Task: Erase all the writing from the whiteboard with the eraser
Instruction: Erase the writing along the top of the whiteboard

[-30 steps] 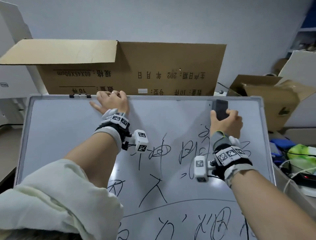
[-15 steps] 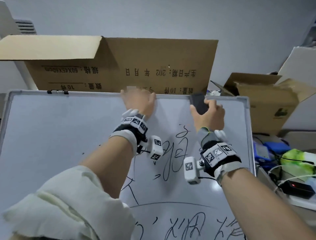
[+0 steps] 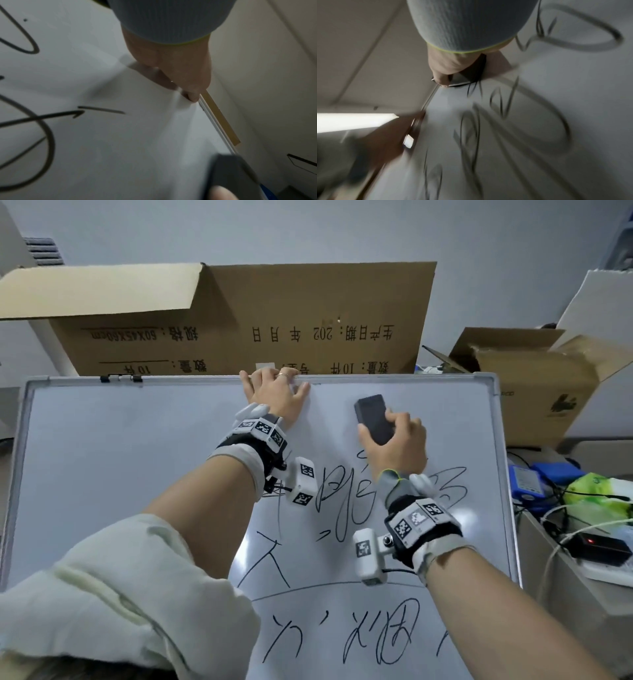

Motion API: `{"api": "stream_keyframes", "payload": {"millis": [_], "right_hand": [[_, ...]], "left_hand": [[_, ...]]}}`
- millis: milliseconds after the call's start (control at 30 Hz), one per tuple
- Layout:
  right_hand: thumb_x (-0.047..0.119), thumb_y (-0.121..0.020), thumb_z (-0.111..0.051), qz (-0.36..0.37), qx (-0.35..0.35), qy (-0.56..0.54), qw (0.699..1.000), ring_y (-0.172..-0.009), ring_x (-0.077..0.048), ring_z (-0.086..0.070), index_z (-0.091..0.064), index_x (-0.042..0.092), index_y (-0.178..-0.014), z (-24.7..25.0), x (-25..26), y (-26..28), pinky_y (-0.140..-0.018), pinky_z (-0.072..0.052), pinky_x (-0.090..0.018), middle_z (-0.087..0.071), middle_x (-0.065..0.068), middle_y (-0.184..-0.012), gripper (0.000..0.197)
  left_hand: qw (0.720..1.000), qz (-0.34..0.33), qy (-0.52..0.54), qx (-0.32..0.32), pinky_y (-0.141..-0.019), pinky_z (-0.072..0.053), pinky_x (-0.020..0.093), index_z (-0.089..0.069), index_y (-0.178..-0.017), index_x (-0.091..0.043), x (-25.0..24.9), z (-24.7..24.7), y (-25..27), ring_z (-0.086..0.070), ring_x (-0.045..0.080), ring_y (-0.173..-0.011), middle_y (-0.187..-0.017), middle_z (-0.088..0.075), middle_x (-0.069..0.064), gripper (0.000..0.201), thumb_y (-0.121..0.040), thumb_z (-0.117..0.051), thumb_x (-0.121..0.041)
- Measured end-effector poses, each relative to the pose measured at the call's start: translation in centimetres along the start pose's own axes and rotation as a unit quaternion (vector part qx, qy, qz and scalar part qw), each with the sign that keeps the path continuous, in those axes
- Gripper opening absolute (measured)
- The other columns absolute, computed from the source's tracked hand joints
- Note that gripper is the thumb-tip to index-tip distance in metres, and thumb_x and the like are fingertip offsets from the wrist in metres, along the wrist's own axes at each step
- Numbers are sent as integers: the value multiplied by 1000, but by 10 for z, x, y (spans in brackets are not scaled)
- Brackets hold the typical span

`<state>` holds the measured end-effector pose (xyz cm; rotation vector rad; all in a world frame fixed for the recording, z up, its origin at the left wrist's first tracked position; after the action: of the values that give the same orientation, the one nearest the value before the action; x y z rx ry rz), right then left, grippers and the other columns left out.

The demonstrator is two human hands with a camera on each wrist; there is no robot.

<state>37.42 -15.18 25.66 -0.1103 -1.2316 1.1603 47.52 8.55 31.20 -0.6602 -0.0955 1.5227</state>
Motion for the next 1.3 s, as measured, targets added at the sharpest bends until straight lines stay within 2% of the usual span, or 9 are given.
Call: {"api": "stream_keyframes", "payload": {"millis": [167, 367, 500, 600, 800, 867, 933, 1100, 1300], "right_hand": [[55, -69, -73, 95, 61, 14, 994, -95, -20, -51, -61, 25, -102, -26, 40, 49, -66, -45, -30, -59, 3, -99, 46], [60, -72, -65, -158, -51, 12, 986, -108, -28, -52, -52, 24, -108, 47, -65, 15, -75, -46, -39, -56, -3, -111, 52], [55, -71, -70, -81, -13, 29, 996, -105, -24, -50, -54, 24, -106, 17, -24, 35, -68, -42, -33, -58, -1, -107, 49], [58, -71, -69, -44, 19, 49, 998, -103, -17, -50, -55, 29, -106, 9, -10, 39, -67, -46, -33, -58, 5, -104, 48], [65, -73, -59, -277, -141, 42, 950, -98, -32, -59, -57, 14, -99, 85, -135, 45, -66, -52, -39, -62, -8, -102, 56], [58, -76, -61, -310, -173, 57, 933, -101, -36, -57, -58, 9, -100, 92, -141, 53, -64, -53, -42, -60, -14, -104, 55], [50, -79, -65, -305, -160, 56, 937, -107, -36, -53, -56, 7, -106, 83, -121, 49, -63, -46, -38, -58, -16, -110, 51], [53, -77, -67, -144, -18, 52, 988, -105, -23, -49, -51, 18, -109, 26, -36, 32, -65, -36, -32, -56, -3, -112, 50], [55, -79, -59, -312, -174, 61, 932, -99, -36, -59, -54, 7, -108, 103, -138, 63, -66, -43, -35, -59, -17, -110, 57]], "left_hand": [[1000, -18, 14, -20, -122, 7, 46, -53, -133, -29, 11, 5, 0, -27, 22, -142, -136, -50, 0, 52, -91, -44, -58], [998, -42, 38, -33, -121, 9, 48, -53, -132, -25, 4, 5, 6, -25, 23, -143, -137, -49, 0, 61, -85, -47, -63], [1000, -12, 1, -27, -118, 10, 53, -48, -135, -20, 2, 4, 12, -18, 26, -146, -143, -41, 5, 85, -75, -44, -80], [996, 41, -38, -68, -115, 1, 65, -51, -130, -20, -3, 6, 17, -22, 23, -143, -140, -45, 3, 81, -79, -30, -80], [994, 15, -40, -98, -110, -1, 71, -50, -128, -26, -27, -5, 26, -24, 26, -142, -137, -43, 3, 66, -85, -27, -70], [994, 22, -42, -94, -109, 0, 72, -50, -129, -24, -28, -7, 25, -24, 27, -142, -137, -43, 4, 70, -84, -25, -72], [994, 38, -50, -90, -108, 2, 73, -49, -131, -21, -24, -7, 23, -23, 27, -143, -140, -42, 6, 77, -83, -23, -75], [993, 44, -43, -104, -107, 0, 75, -51, -126, -18, -11, -2, 24, -26, 28, -141, -135, -43, 6, 78, -82, -25, -77], [994, 42, -30, -94, -107, 1, 76, -52, -127, -18, -8, 0, 24, -25, 26, -142, -137, -43, 6, 76, -82, -27, -74]]}}
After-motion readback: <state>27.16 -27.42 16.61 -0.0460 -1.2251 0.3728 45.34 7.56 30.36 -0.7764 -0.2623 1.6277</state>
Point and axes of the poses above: each hand's wrist, its own y-axis away from the middle knuckle, its own z-axis out of the back of the hand, x = y × z, the point moved 8 cm from there along -y, towards the middle knuckle
